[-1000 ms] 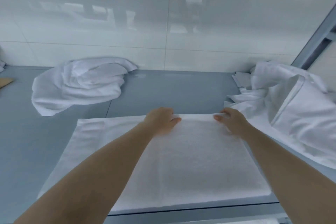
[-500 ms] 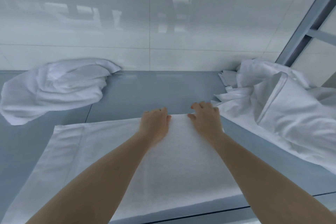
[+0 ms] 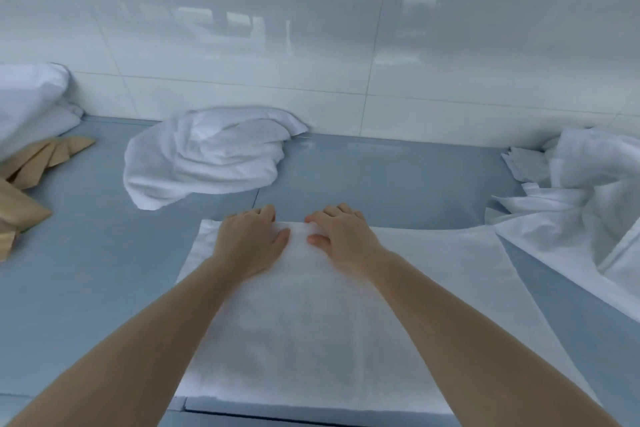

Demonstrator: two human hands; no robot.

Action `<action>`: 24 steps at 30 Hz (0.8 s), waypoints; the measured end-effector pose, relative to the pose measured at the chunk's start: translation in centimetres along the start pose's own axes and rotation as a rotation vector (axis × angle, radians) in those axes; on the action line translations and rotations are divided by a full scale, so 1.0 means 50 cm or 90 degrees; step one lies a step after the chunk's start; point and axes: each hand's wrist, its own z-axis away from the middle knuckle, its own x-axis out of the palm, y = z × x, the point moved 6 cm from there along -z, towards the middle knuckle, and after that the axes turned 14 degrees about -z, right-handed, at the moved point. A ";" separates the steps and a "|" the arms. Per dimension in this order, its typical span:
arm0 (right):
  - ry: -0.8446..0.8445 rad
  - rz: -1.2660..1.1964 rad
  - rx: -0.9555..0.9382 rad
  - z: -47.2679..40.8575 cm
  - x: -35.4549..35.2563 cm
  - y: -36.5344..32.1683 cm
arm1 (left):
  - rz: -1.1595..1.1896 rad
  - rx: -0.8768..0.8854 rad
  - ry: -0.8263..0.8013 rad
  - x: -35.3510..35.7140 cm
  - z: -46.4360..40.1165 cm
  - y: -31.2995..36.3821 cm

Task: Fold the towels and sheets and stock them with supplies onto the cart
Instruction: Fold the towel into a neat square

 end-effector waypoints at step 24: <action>0.180 -0.077 0.007 -0.004 0.083 -0.128 | 0.157 -0.098 0.011 -0.020 0.082 0.015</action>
